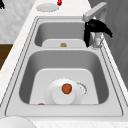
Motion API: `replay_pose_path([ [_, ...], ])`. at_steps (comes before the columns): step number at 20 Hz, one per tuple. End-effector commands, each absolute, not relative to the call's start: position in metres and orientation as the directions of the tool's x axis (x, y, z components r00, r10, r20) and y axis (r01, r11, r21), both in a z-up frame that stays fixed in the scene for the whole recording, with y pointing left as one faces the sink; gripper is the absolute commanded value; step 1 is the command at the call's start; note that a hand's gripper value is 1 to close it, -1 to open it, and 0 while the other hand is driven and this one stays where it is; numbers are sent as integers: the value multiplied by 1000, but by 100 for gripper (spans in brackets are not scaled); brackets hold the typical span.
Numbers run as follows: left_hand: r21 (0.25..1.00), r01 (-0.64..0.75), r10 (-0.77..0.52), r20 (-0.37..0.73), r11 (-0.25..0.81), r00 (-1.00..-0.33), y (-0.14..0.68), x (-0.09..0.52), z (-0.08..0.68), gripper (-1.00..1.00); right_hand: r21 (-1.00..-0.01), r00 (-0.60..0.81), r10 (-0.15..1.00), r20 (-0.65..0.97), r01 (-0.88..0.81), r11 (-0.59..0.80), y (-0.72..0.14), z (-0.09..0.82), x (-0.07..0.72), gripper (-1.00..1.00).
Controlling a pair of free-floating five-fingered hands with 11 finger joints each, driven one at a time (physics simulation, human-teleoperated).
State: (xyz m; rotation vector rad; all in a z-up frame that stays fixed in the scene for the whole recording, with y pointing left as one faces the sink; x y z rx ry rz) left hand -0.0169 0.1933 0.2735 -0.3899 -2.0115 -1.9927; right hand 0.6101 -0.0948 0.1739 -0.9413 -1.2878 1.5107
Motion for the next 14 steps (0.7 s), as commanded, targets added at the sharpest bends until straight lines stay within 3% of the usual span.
replay_pose_path([
  [1, 924, 383, -7, 383, 11, -924, 193, -17, 274, 0, -964, -295, 956, -3, -253, -81, -90, 160, 631, 100],
  [8, 924, 383, -7, 383, 11, -924, 193, -17, 274, 0, -925, -278, 959, 64, -377, -47, -106, 139, 642, 100],
  [14, 924, 383, -7, 383, 11, -924, 193, -17, 274, 0, -930, -263, 944, 197, -355, 95, -123, 135, 643, 100],
])
